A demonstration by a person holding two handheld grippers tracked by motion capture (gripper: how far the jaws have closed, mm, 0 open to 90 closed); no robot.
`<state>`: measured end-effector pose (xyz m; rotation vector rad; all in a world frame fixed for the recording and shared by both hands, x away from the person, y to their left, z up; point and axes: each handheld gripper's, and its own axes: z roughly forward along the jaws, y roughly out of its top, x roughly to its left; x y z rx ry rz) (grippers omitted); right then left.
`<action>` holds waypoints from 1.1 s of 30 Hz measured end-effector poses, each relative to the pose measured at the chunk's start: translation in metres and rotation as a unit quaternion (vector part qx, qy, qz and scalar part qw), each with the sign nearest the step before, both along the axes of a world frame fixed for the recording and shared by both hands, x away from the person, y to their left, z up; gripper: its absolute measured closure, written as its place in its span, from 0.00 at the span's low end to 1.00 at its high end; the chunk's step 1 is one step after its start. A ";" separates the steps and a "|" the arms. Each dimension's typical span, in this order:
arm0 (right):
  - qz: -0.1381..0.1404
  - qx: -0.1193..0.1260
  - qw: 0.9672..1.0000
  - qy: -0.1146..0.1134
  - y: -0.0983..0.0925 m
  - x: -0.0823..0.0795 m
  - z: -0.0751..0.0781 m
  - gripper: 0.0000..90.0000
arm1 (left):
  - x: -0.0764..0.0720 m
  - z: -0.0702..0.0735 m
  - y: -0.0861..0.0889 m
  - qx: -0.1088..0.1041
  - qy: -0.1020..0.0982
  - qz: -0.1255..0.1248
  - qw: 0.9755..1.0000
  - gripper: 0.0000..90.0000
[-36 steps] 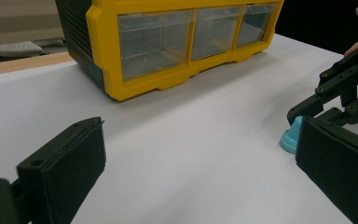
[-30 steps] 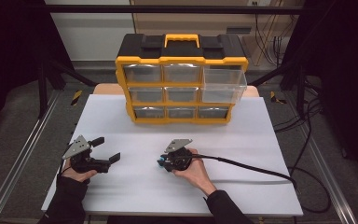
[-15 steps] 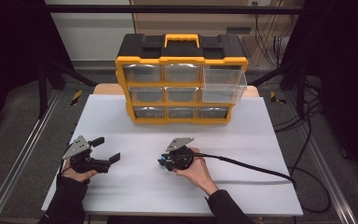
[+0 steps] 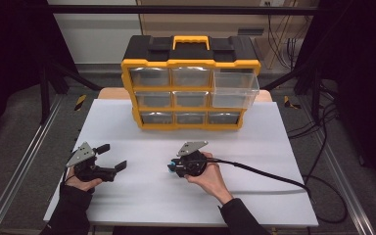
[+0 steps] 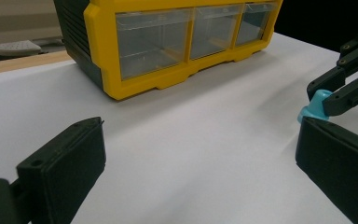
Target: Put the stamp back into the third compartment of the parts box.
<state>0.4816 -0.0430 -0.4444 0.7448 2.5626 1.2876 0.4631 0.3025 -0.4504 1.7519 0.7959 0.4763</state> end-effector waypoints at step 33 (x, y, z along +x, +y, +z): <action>-0.010 0.001 1.000 -0.018 -0.022 -0.005 0.033 0.81 | 0.000 -0.001 -0.001 0.001 0.002 -0.001 1.000 0.01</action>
